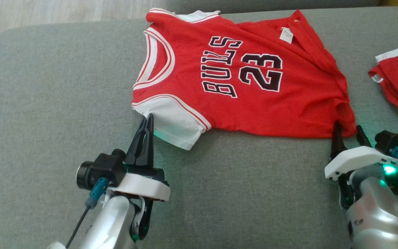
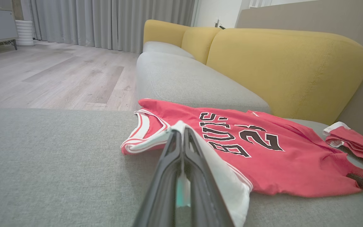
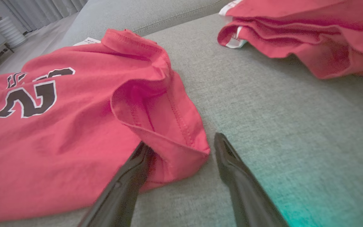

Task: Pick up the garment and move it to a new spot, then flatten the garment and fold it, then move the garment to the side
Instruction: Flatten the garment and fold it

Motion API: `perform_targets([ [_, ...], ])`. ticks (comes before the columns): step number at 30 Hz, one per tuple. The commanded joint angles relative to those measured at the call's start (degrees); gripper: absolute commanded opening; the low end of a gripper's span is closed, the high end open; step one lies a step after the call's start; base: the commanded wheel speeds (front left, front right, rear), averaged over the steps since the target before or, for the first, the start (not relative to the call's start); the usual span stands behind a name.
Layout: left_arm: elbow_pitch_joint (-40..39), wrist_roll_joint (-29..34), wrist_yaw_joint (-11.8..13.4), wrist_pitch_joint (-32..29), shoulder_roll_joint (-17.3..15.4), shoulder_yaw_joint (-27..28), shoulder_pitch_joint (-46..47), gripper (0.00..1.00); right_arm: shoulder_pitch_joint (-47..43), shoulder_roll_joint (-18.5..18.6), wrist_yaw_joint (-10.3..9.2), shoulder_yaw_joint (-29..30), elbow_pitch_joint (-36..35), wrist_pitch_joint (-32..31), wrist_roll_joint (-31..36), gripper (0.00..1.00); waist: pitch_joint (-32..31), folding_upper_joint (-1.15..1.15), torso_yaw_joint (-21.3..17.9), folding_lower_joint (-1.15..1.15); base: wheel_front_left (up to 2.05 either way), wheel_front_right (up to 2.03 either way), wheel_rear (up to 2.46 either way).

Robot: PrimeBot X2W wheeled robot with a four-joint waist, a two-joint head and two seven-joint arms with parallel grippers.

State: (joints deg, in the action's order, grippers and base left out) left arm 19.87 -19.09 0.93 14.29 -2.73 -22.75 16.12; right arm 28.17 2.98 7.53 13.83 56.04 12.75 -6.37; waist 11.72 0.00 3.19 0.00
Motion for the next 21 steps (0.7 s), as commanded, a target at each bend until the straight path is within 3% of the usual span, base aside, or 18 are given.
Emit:
perform_targets([
  [1, -1.7, 0.4, -0.2, 0.7, -0.2, 2.2, 1.4, 0.00, 0.8, -0.1, -0.04, -1.9, 0.9, 0.5, -0.4, 0.46, -0.4, 0.00, -0.4, 0.00, 0.00, 0.00, 0.00],
  [2, -1.6, 0.5, -0.2, 0.7, -0.2, 2.4, 1.3, 0.00, 1.0, -0.1, -0.04, -2.4, 1.5, 0.7, -0.9, 0.16, -0.6, 0.00, -0.5, 0.00, 0.00, 0.00, 0.00],
  [3, -1.5, 0.5, -0.2, 0.7, -0.2, 2.5, 1.1, 0.00, 1.2, -0.1, -0.04, -2.9, 1.9, 1.0, -1.4, 0.00, -0.9, 0.00, -0.7, 0.00, 0.00, 0.00, 0.00],
  [13, 0.5, 0.1, -0.4, 0.7, -0.3, 5.6, 0.5, 0.00, 0.7, -0.1, -0.04, -10.5, -1.4, 1.9, -10.2, 0.00, -5.5, 0.00, -2.4, 0.00, 0.00, 0.00, 0.00],
  [21, 0.8, -5.6, -3.1, -1.4, -1.3, 9.9, 6.5, 0.00, -0.5, -0.1, -0.04, -19.7, -16.9, -6.3, -21.0, 0.00, -9.3, 0.00, -2.6, 0.00, 0.00, 0.00, 0.00],
])
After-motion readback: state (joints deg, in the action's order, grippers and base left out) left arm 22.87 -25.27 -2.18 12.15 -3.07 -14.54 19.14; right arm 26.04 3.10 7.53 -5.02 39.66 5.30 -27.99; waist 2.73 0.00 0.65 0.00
